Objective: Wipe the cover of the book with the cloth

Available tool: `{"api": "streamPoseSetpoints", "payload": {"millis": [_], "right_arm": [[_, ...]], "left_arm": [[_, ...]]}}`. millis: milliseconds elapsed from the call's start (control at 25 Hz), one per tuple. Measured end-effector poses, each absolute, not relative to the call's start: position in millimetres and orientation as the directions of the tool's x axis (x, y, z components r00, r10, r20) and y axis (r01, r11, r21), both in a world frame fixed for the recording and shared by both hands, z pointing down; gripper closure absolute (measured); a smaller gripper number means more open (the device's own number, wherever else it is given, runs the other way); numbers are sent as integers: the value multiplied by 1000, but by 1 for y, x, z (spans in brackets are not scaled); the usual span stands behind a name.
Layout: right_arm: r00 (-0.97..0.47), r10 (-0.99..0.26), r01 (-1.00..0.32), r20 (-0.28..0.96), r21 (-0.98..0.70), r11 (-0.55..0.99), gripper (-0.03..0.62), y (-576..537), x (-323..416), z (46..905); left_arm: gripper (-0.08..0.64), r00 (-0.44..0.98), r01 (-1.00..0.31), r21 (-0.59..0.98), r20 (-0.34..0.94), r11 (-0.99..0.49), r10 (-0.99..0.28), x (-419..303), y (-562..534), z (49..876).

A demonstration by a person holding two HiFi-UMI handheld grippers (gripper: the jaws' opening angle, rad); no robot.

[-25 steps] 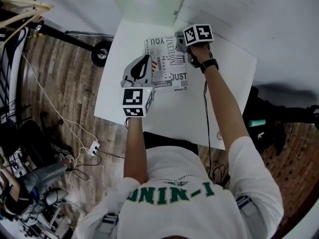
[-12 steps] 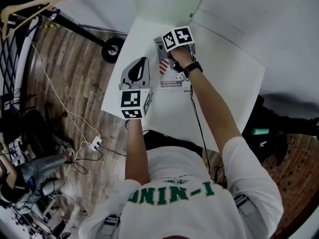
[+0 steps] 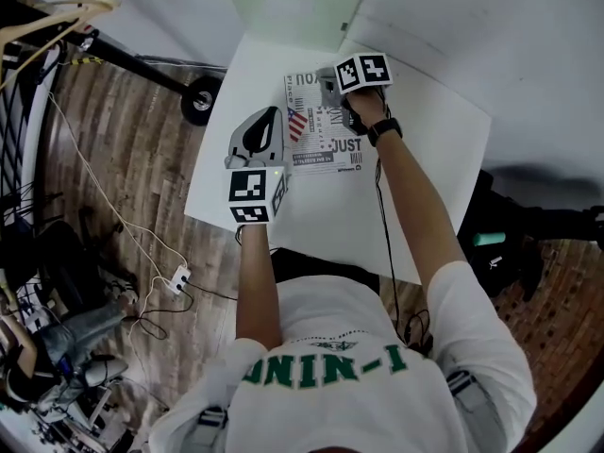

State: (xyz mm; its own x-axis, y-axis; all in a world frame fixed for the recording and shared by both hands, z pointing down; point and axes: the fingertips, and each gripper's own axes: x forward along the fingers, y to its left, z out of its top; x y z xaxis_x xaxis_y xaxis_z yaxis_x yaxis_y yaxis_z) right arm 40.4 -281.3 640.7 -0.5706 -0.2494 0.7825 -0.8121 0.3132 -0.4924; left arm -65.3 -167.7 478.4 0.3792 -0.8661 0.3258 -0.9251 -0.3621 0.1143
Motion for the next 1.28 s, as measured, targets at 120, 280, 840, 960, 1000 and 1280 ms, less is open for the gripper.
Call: {"api": "streamPoseSetpoints", "payload": {"millis": [120, 280, 840, 960, 1000, 1280], "right_arm": [[-520, -295, -851, 802, -458, 256, 560, -285, 88, 639], [-508, -328, -861, 796, -455, 229, 560, -284, 108, 638], [-652, -164, -730, 740, -556, 397, 560, -242, -52, 639], [-651, -153, -727, 744, -551, 410, 560, -237, -64, 643], [-649, -156, -730, 744, -551, 405, 560, -238, -62, 643], [-615, -235, -781, 752, -541, 314, 560, -247, 18, 643]], "left_arm": [[546, 407, -913, 122, 314, -389, -858, -53, -170, 477], [546, 420, -907, 126, 309, -401, -853, -45, -170, 476], [546, 313, -950, 95, 330, -299, -891, -98, -155, 473], [546, 291, -957, 93, 334, -276, -897, -109, -152, 472], [546, 289, -957, 93, 335, -274, -897, -110, -151, 472], [546, 353, -936, 108, 323, -336, -878, -78, -156, 474]]}}
